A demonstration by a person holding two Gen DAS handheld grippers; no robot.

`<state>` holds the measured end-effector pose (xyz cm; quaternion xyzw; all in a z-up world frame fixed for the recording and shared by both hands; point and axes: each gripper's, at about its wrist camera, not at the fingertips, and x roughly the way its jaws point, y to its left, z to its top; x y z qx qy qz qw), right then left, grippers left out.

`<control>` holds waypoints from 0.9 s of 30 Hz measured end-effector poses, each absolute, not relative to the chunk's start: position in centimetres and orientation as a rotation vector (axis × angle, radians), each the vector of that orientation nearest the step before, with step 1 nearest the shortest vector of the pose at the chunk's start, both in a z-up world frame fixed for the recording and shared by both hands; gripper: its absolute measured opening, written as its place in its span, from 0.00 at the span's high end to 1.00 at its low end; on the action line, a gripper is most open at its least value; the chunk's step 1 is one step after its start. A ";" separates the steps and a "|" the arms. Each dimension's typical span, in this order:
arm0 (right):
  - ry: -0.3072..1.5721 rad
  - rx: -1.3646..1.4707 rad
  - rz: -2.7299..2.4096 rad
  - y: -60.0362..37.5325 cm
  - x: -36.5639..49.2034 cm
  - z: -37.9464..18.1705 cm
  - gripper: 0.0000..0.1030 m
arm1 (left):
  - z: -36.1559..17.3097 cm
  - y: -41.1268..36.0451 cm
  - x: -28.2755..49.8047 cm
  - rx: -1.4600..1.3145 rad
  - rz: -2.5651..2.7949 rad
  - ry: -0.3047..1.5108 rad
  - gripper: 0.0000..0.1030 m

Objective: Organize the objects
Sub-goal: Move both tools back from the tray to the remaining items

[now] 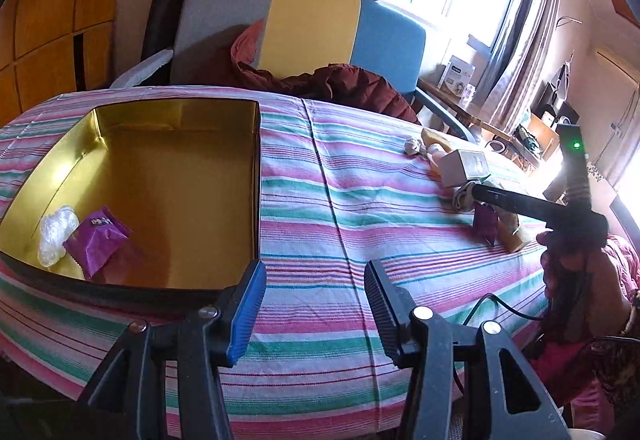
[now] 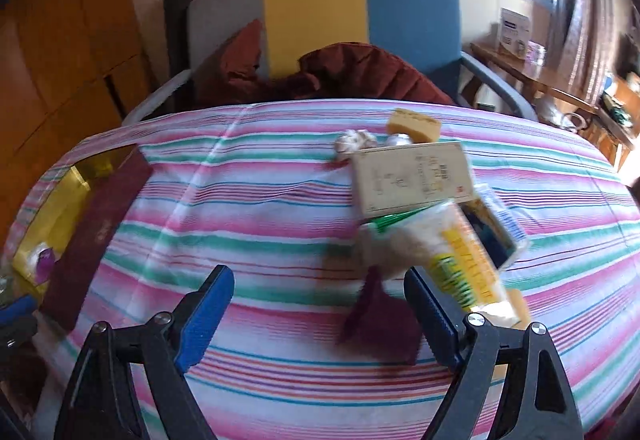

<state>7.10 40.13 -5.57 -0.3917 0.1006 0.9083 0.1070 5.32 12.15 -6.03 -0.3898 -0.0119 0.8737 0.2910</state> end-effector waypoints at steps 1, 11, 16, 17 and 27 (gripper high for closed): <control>0.318 -1.177 2.708 39.3 7.2 -5.7 0.15 | -6.1 12.1 5.3 -1.042 2.328 -0.032 0.50; 0.387 -1.080 2.512 45.8 8.3 -4.6 0.12 | -6.3 12.0 5.4 -1.050 2.322 -0.041 0.50; 0.469 -1.197 2.465 49.1 7.1 -6.4 0.12 | -6.0 12.0 5.5 -1.034 2.326 -0.036 0.50; 0.479 -1.214 2.502 48.3 7.1 -6.5 0.10 | -6.0 12.1 5.6 -1.027 2.329 -0.035 0.50; 0.452 -1.140 2.790 42.1 9.1 -3.5 0.11 | -6.1 12.3 5.8 -1.029 2.315 -0.031 0.50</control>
